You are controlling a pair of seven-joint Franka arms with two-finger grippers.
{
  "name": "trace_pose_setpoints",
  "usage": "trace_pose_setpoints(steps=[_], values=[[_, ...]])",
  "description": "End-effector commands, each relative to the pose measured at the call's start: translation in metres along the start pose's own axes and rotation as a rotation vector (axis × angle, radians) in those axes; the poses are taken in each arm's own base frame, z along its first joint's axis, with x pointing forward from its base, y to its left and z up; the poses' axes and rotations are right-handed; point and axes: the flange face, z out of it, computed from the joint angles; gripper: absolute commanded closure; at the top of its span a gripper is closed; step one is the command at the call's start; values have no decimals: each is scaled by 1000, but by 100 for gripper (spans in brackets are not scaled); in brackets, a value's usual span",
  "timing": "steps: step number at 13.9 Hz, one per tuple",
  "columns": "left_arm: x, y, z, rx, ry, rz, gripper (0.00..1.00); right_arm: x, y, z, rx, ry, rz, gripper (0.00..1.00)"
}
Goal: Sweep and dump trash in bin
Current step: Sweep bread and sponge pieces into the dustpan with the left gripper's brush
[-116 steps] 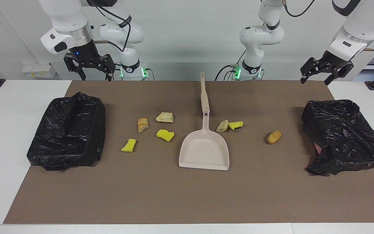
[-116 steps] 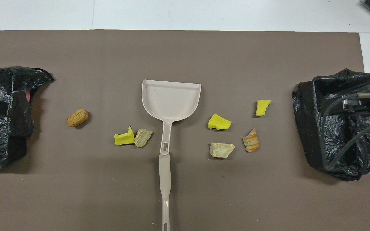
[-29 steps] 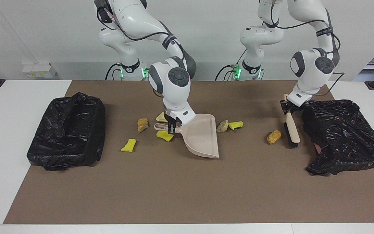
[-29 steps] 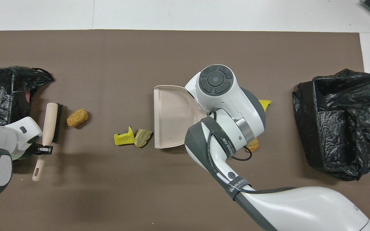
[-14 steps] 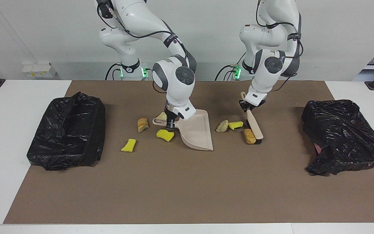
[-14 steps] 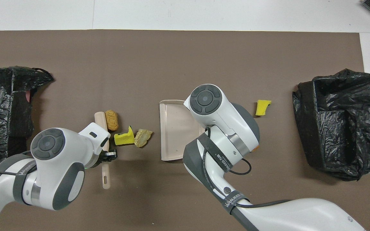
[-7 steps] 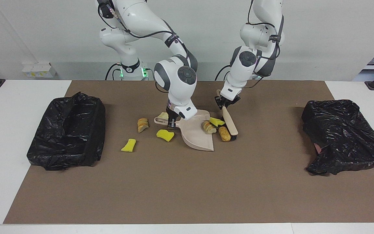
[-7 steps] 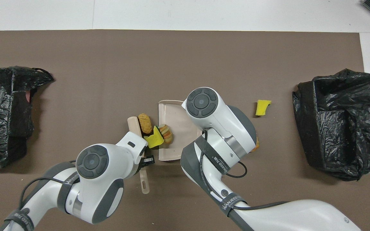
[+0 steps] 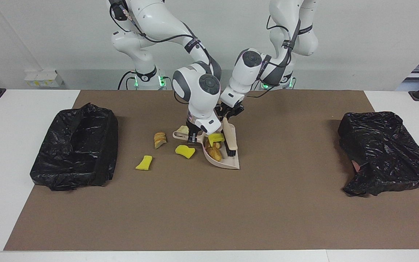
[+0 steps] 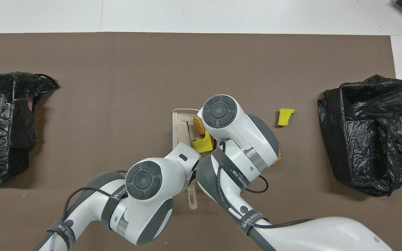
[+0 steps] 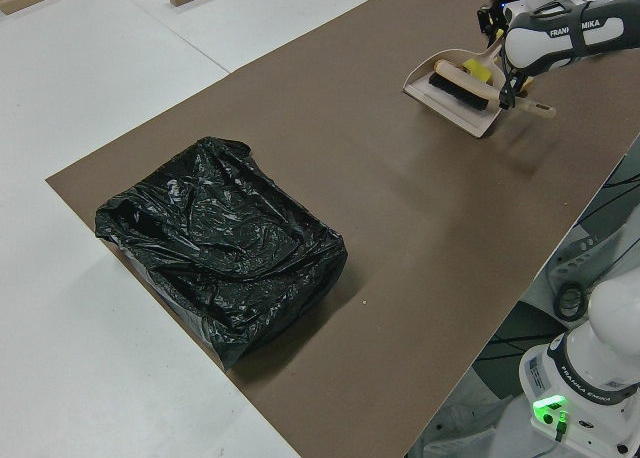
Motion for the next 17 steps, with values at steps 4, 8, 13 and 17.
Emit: trace_pose_setpoints(steps=[4,8,13,17], values=[[38,-47,-29,57,-22,-81,100,-3,5,-7,-24,19,33,100],[48,-82,-42,160,-23,-80,100,-10,8,-9,-15,39,64,100],[13,-88,-33,178,-33,-82,100,-77,28,-42,-29,107,174,100],[-54,-53,-21,192,-36,-62,100,-157,39,-65,-60,137,170,100]])
